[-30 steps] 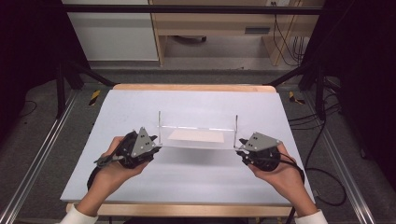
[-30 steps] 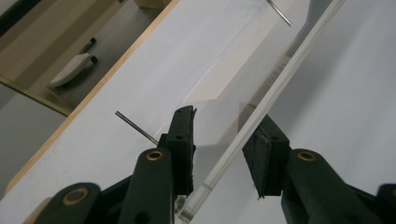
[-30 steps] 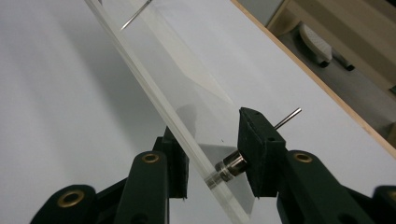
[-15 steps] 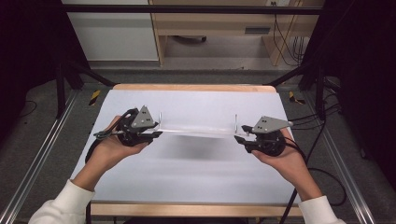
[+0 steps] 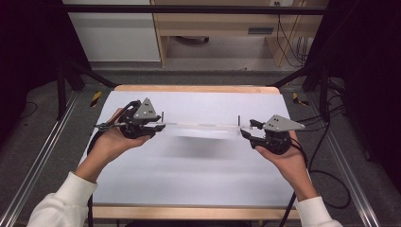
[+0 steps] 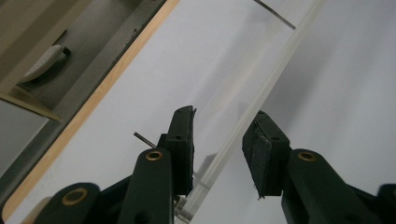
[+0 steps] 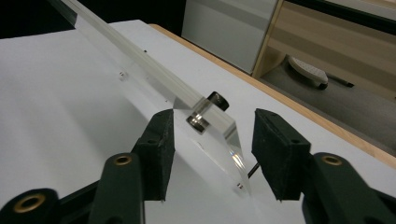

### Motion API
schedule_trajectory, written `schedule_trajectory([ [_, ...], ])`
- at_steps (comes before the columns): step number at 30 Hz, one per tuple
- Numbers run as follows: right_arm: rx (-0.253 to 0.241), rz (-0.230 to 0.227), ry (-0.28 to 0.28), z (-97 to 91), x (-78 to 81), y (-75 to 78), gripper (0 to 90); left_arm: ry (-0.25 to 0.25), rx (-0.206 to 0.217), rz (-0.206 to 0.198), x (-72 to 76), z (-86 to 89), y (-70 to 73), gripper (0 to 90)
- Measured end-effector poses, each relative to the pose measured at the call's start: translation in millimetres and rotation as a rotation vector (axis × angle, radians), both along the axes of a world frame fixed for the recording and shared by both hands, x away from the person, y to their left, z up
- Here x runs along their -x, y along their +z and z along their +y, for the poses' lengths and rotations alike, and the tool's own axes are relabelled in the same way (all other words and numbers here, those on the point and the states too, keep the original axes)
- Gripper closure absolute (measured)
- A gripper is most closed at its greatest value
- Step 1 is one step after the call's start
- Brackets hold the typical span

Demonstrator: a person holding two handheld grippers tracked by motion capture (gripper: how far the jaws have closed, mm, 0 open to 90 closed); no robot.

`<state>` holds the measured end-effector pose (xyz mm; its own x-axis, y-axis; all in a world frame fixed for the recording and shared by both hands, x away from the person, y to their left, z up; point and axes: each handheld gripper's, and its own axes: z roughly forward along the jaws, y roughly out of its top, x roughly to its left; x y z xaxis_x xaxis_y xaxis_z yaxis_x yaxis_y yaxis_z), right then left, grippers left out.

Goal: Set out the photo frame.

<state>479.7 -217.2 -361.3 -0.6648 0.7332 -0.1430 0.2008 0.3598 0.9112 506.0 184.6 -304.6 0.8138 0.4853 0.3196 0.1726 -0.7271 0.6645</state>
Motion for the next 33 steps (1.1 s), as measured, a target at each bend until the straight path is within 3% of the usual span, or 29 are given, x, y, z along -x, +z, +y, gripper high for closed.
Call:
schedule_trajectory([
  [4,-0.013,0.002,-0.002,-1.2,-2.1,3.7,56.5,-0.004,0.031,-0.009,-3.6,1.3,1.0,61.7],
  [6,-0.014,0.004,-0.006,-1.3,-3.2,5.2,58.1,0.0,0.068,-0.02,-4.9,2.5,2.4,59.1],
  [10,-0.015,0.006,-0.015,-0.7,-6.8,8.2,58.6,-0.004,0.153,-0.079,-2.8,5.5,10.6,45.5],
  [13,-0.017,0.013,-0.017,-0.6,-9.5,10.0,58.6,0.032,0.227,-0.114,-1.2,8.2,17.2,32.6],
  [18,-0.013,0.011,-0.033,1.2,-13.1,12.0,58.5,0.063,0.364,-0.146,4.0,19.1,28.9,23.4],
  [22,-0.013,0.014,-0.048,2.2,-17.7,15.0,58.6,0.094,0.424,-0.154,9.8,29.3,32.5,16.9],
  [25,-0.019,0.013,-0.059,2.6,-21.2,16.3,58.6,0.136,0.455,-0.182,14.5,38.3,29.5,13.9],
  [29,-0.037,0.015,-0.067,2.1,-26.3,17.1,58.5,0.183,0.489,-0.165,14.2,51.5,20.6,10.9],
  [33,-0.043,0.015,-0.076,2.1,-31.0,18.6,58.6,0.245,0.506,-0.122,11.1,64.4,8.8,8.3],
])
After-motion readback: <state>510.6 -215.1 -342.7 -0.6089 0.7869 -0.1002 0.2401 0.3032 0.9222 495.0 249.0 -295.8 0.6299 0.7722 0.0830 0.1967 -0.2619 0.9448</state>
